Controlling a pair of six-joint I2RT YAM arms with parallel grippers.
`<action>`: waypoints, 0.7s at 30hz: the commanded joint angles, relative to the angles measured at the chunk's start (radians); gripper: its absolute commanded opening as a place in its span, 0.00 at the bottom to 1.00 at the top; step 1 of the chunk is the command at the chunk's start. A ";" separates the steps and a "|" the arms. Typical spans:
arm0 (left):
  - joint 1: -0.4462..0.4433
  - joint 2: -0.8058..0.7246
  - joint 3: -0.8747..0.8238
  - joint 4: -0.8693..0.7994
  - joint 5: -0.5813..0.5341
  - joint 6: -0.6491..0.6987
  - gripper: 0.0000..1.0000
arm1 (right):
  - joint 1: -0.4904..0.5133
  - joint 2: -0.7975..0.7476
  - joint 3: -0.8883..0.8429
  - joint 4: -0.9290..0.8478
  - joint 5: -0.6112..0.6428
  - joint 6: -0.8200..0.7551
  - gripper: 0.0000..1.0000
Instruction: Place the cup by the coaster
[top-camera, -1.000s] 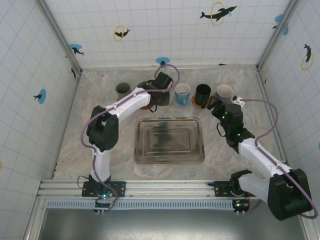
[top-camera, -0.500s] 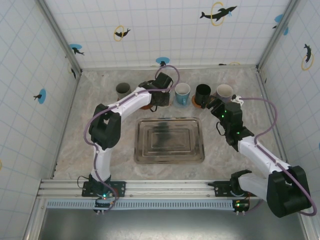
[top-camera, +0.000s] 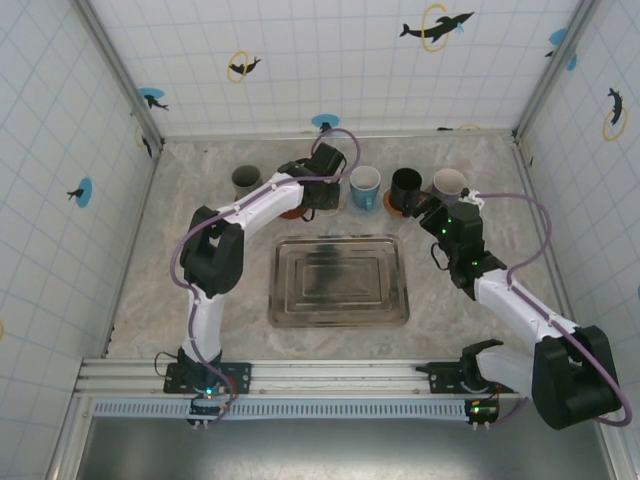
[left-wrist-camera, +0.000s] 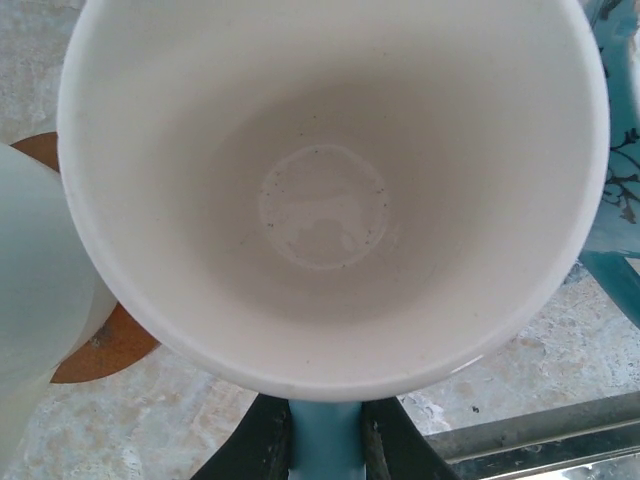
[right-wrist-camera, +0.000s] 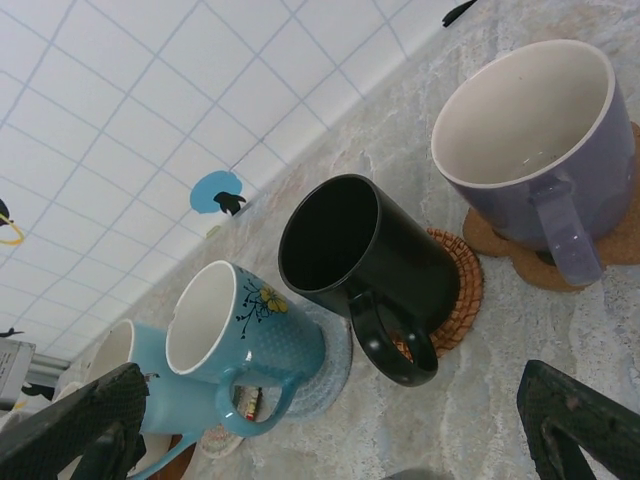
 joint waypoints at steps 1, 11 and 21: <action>0.010 0.007 0.057 0.047 -0.013 0.026 0.00 | -0.005 0.012 0.051 0.032 -0.006 0.004 0.98; 0.011 0.014 0.060 0.029 -0.021 0.018 0.00 | -0.005 0.025 0.057 0.030 -0.017 0.003 0.98; 0.015 0.009 0.049 0.020 -0.033 0.017 0.00 | -0.006 0.039 0.063 0.030 -0.026 0.002 0.98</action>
